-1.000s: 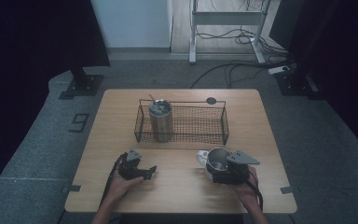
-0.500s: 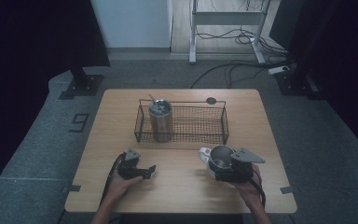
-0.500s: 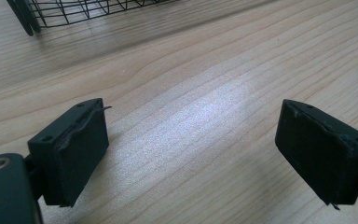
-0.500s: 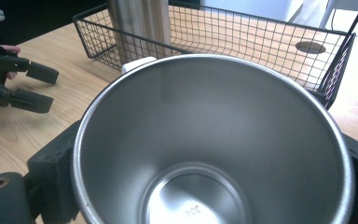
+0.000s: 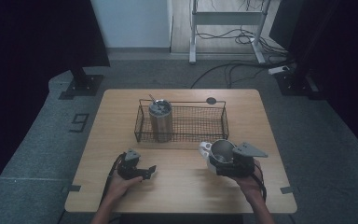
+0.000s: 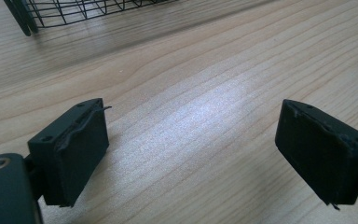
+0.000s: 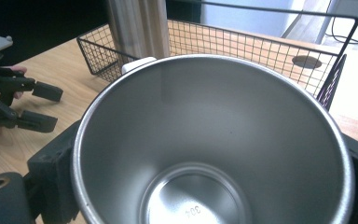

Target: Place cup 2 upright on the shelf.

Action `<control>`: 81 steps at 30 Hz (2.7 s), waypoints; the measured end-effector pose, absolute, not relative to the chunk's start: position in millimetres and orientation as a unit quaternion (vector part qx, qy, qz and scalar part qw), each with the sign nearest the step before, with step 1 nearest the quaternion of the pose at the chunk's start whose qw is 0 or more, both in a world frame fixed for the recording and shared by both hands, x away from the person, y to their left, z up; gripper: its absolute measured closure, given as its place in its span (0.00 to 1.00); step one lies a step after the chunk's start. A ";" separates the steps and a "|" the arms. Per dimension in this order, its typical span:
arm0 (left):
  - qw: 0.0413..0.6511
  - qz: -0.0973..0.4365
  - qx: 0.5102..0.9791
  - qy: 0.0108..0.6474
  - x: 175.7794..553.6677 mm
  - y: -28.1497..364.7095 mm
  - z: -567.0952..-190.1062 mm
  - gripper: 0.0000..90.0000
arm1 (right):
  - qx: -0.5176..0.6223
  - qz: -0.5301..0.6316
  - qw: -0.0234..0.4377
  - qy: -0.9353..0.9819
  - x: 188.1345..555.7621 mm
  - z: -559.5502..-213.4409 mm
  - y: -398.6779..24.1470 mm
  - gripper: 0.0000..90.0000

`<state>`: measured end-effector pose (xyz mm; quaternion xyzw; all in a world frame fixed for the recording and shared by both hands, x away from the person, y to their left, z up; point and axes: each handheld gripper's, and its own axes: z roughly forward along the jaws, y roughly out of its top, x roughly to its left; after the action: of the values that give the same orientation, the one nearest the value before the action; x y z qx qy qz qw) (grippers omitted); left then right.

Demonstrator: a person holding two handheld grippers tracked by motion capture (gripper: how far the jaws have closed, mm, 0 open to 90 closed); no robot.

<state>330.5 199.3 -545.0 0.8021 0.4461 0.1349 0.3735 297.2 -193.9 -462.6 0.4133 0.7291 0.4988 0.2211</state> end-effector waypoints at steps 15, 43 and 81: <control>0.377 0.134 0.801 0.445 329.4 199.5 -543.9 0.11 | 0.411 0.504 0.225 0.726 304.9 -444.6 -191.7 0.07; 0.377 0.133 0.802 0.443 328.9 199.0 -543.9 0.11 | 0.394 0.518 0.227 0.724 318.5 -418.2 -187.3 0.07; 0.373 0.132 0.806 0.440 328.5 197.7 -544.9 0.11 | 0.394 0.521 0.236 0.719 335.3 -396.9 -185.8 0.07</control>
<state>328.5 197.7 -544.9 0.8060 0.4401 0.1316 0.3734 335.3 -185.8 -396.9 0.3939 0.7193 0.5214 0.2360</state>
